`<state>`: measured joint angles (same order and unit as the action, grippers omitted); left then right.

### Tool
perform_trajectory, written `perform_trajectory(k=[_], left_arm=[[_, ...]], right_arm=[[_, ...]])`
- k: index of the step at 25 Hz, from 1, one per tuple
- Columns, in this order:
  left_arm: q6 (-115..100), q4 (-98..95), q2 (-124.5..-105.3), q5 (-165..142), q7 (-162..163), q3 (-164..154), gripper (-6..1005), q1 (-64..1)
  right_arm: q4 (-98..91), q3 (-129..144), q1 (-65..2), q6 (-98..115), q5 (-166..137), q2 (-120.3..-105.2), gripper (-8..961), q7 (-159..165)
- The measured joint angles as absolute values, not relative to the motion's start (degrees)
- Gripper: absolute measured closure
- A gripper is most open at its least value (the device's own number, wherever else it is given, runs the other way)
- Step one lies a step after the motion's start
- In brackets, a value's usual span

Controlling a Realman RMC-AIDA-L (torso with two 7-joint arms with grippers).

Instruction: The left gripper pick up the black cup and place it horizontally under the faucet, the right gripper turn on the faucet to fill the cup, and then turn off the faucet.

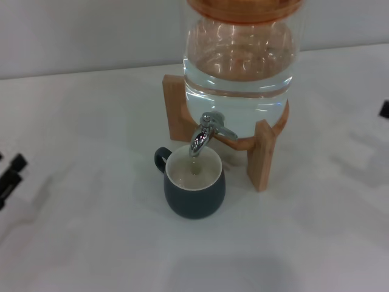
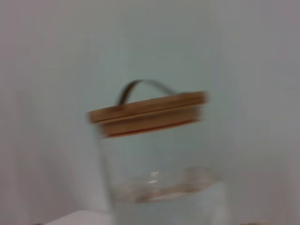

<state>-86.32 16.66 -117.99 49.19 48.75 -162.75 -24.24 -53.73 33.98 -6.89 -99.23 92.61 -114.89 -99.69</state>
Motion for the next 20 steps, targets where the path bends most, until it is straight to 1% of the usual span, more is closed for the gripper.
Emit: perform_trajectory(k=[3,10,20], left_arm=[[-86.3,17.5,-117.70,52.1,49.4,-162.8,421,-23.2],[-85.8,18.0,-117.67,55.6,49.6,-162.4,419,-21.6],[-85.3,18.1,-117.94,57.6,49.5,-162.3,420,-20.6]], right_arm=[[-58.5,39.0,-6.4,-99.6,92.8,-114.96,138,-95.4],[-67.2,47.4,-5.8,-99.5,93.0,-115.03,138,-88.8],[-79.1,60.4,-5.6,-92.3,91.2,-115.05,137,-78.6]])
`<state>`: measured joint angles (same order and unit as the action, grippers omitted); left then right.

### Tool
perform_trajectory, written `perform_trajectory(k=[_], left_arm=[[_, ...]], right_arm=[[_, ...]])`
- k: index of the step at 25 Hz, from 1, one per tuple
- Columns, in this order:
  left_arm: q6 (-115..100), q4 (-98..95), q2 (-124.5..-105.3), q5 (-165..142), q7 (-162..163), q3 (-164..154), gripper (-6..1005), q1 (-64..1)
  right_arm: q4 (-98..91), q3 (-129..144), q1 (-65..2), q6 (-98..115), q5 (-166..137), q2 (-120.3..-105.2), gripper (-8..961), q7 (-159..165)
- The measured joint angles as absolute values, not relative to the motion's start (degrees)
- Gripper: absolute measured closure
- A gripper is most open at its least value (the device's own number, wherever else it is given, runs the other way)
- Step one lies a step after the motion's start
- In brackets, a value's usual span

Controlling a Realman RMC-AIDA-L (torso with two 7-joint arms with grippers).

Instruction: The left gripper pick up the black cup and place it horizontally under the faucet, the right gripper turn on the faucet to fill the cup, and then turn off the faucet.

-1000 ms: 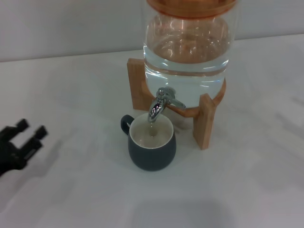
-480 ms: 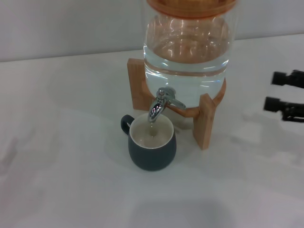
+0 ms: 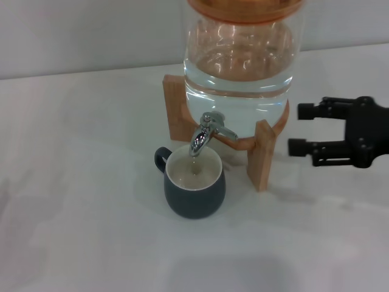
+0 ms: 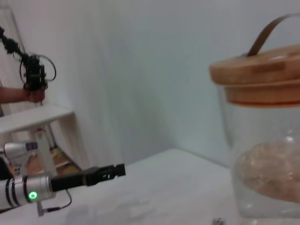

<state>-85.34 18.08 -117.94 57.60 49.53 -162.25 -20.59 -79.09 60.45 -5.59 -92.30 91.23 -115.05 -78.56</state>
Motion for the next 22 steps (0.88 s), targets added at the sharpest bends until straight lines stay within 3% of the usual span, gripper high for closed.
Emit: perform_trajectory(k=[22], left_arm=[[-85.1,18.1,-118.12,58.4,49.2,-162.2,420,-20.3]], right_arm=[[-80.5,73.1,-6.1,-82.1,90.1,-115.05,138,-74.3]])
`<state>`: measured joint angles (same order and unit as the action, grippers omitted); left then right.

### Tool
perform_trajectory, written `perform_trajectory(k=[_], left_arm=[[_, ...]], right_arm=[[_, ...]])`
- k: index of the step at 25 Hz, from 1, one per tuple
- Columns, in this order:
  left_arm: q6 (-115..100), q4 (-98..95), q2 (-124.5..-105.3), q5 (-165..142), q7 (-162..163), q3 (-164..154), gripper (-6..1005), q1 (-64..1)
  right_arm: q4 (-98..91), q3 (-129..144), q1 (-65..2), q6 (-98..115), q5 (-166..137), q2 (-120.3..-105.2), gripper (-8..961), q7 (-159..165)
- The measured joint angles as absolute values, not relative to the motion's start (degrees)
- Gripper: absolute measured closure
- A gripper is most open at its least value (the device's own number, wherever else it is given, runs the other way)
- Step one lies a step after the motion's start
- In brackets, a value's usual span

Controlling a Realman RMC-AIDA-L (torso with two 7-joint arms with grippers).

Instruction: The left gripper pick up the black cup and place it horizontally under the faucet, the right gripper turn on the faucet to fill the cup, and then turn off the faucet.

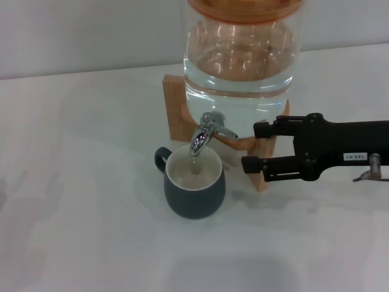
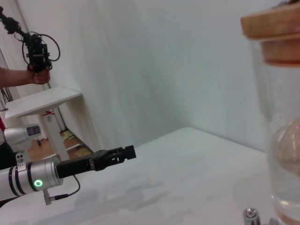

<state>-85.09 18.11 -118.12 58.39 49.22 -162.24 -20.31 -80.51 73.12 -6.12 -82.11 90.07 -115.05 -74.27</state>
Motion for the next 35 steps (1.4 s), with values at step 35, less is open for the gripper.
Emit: perform_trajectory(k=[35], left_arm=[[-83.7,18.1,-118.12,58.4,49.1,-162.7,422,-20.8]], right_arm=[[-83.8,81.6,-7.4,-76.6,88.2,-115.04,138,-71.0]])
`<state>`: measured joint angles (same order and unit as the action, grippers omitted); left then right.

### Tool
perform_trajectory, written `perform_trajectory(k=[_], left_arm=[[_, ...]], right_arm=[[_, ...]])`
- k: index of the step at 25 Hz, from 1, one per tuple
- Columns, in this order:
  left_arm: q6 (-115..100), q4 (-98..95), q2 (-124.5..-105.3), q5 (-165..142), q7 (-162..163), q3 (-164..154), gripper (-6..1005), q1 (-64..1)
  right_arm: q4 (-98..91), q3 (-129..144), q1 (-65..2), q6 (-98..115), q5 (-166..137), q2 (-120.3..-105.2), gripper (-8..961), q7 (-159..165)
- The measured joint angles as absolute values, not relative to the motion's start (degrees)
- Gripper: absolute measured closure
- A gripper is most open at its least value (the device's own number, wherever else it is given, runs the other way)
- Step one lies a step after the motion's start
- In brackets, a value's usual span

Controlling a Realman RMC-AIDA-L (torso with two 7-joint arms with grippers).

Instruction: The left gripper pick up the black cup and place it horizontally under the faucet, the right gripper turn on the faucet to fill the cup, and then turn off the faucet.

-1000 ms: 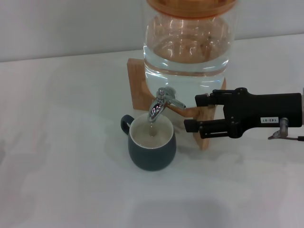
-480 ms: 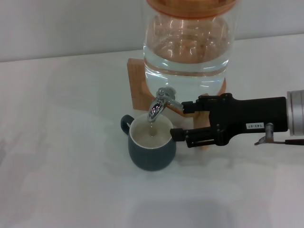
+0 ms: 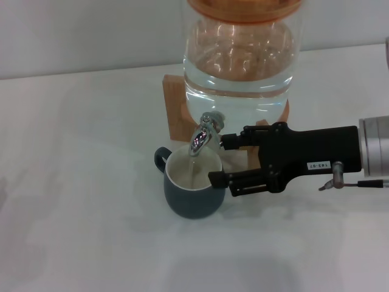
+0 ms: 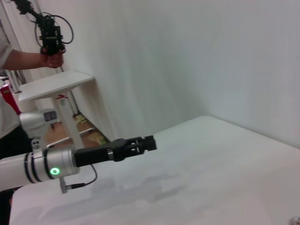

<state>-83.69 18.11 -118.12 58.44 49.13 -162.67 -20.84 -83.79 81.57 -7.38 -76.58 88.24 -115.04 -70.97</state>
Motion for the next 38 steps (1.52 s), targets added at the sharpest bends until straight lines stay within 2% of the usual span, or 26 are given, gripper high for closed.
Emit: perform_trajectory(k=[24,38], left_arm=[[-83.7,18.1,-118.12,58.4,48.9,-162.4,423,-20.9],[-83.7,18.0,-118.33,59.1,47.6,-162.3,423,-20.7]], right_arm=[[-85.0,81.4,-5.6,-85.4,93.9,-115.05,137,-75.4],[-84.5,88.4,-5.3,-83.4,95.9,-115.05,137,-77.4]])
